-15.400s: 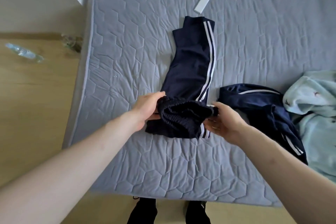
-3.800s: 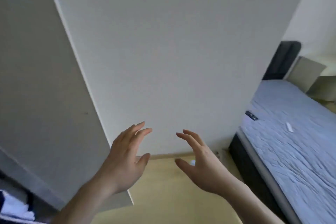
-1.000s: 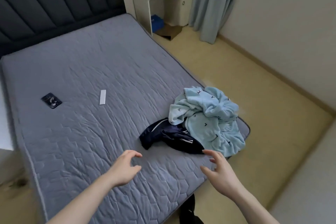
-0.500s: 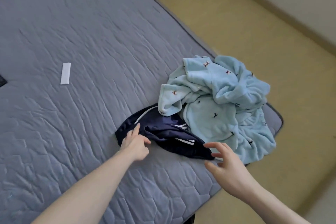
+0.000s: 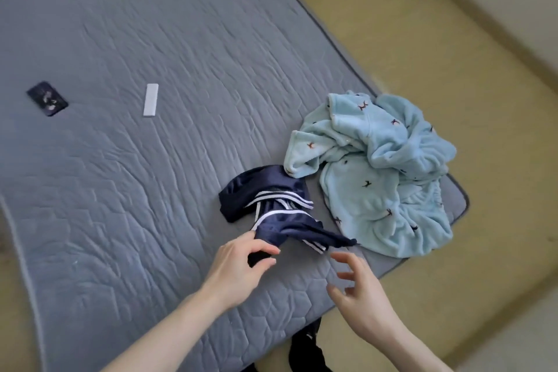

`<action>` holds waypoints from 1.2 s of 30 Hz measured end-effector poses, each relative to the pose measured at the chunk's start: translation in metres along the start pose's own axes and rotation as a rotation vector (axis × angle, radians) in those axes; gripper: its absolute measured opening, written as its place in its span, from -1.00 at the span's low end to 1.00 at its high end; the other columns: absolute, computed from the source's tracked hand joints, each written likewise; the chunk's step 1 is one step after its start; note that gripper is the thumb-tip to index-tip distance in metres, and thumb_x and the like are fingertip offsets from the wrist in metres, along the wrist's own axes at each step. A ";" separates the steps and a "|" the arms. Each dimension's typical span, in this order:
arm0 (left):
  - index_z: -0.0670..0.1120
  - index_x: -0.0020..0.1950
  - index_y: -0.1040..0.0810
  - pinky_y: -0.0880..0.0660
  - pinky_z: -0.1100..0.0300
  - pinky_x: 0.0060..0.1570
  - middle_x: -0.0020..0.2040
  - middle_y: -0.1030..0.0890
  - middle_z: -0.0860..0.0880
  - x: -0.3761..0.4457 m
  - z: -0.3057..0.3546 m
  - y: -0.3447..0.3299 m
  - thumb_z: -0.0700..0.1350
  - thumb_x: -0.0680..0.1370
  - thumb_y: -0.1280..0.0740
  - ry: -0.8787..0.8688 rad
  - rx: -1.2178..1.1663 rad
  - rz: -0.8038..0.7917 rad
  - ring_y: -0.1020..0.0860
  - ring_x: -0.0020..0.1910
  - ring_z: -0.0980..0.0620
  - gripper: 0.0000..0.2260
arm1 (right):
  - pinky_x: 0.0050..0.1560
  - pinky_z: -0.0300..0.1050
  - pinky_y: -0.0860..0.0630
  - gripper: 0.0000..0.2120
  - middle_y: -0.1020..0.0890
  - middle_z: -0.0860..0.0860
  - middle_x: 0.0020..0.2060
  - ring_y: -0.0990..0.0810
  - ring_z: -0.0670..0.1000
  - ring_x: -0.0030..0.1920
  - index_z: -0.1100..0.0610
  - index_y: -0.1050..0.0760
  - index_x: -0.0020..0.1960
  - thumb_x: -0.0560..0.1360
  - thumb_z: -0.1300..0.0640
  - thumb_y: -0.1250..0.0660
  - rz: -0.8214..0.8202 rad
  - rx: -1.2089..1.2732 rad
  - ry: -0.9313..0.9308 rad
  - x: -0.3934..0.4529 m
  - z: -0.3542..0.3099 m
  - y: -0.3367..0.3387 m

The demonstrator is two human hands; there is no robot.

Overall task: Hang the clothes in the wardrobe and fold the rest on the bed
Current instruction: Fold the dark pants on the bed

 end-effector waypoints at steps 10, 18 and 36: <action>0.15 0.14 -0.70 -0.38 0.45 -0.08 -0.04 -0.52 0.31 -0.230 0.146 0.162 -0.19 0.59 -0.42 -0.371 -0.129 0.059 -0.57 -0.09 0.23 -0.76 | 0.40 -0.21 -0.25 -0.09 -0.32 -0.30 0.45 -0.25 -0.21 0.39 -0.15 -0.22 0.61 0.37 -0.06 -0.60 -0.064 -0.265 0.335 -0.144 -0.173 -0.032; 0.08 0.19 -0.68 -0.51 0.22 0.06 0.05 -0.55 0.15 -0.328 0.131 0.304 -0.23 0.61 -0.36 -0.512 -0.103 0.566 -0.60 0.04 0.08 -0.74 | -0.14 -0.04 -0.57 -0.83 -0.69 -0.11 -0.23 -0.64 -0.02 -0.21 0.07 -0.63 -0.04 0.67 0.11 -0.30 -0.139 -0.156 0.333 -0.218 -0.233 -0.092; 0.42 0.13 -0.51 -0.52 0.33 0.00 0.05 -0.63 0.37 -0.377 -0.010 0.183 0.08 0.43 -0.57 0.059 -0.598 0.334 -0.58 0.01 0.39 -0.61 | -0.05 0.00 -0.63 -0.68 -0.72 0.18 -0.09 -0.68 0.10 -0.12 0.10 -0.73 0.01 0.69 -0.04 -0.27 -0.354 0.465 0.298 -0.292 -0.401 -0.119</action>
Point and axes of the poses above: each hand's wrist, its own x-axis towards the middle knuckle, its own y-axis out of the back of the hand, z = x × y, the point moved 8 cm from there along x, towards the middle knuckle
